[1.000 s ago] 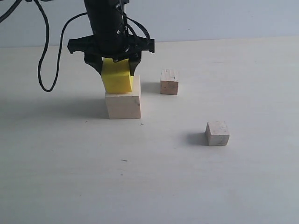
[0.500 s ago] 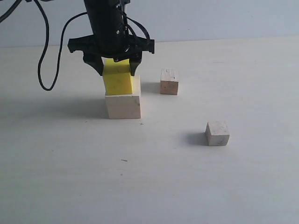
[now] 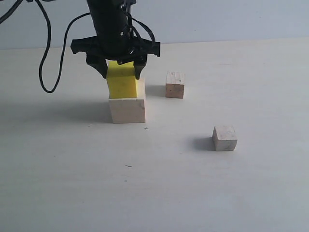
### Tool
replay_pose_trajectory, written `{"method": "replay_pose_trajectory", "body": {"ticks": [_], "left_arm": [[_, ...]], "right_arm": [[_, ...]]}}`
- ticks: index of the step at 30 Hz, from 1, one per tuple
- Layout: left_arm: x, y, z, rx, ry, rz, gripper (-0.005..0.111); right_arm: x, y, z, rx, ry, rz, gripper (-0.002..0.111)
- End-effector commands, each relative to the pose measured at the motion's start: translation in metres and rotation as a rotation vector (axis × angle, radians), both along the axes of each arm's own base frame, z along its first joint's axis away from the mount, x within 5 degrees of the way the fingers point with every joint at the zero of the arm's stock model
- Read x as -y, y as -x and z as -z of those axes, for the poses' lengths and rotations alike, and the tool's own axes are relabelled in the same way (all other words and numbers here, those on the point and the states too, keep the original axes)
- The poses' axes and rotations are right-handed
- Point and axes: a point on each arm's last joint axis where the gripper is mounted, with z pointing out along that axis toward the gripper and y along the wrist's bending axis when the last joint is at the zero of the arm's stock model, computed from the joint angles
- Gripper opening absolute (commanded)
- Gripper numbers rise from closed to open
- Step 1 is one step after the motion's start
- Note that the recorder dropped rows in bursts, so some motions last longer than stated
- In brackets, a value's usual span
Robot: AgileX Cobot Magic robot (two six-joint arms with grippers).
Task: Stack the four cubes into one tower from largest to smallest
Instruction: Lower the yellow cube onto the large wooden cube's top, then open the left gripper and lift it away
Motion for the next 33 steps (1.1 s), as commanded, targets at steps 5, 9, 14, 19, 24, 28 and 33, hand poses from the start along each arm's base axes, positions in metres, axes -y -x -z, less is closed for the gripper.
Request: {"method": "replay_pose_trajectory", "body": {"ticks": [5, 9, 14, 19, 24, 28, 33], "left_arm": [[0.001, 0.004, -0.008, 0.01, 0.011, 0.037, 0.068], [0.002, 0.004, -0.009, 0.01, 0.014, 0.042, 0.068], [0.001, 0.005, -0.019, 0.033, 0.026, 0.055, 0.068], [0.002, 0.004, -0.027, 0.055, 0.037, 0.07, 0.072], [0.002, 0.004, -0.033, 0.069, 0.045, 0.074, 0.074], [0.0, 0.006, -0.041, 0.084, 0.054, 0.077, 0.074], [-0.006, 0.015, -0.07, 0.141, 0.087, 0.077, 0.064]], "right_arm": [[0.0, 0.0, 0.001, 0.007, 0.005, -0.004, 0.0], [0.0, 0.0, 0.001, 0.007, 0.005, -0.004, 0.0], [0.0, 0.0, 0.001, 0.007, 0.005, -0.004, 0.0], [0.0, 0.0, 0.001, 0.007, 0.005, -0.004, 0.0], [0.0, 0.0, 0.001, 0.008, 0.007, -0.005, 0.0], [0.0, 0.0, 0.001, 0.008, 0.007, -0.005, 0.0], [0.0, 0.0, 0.001, 0.008, 0.008, -0.006, 0.0]]}}
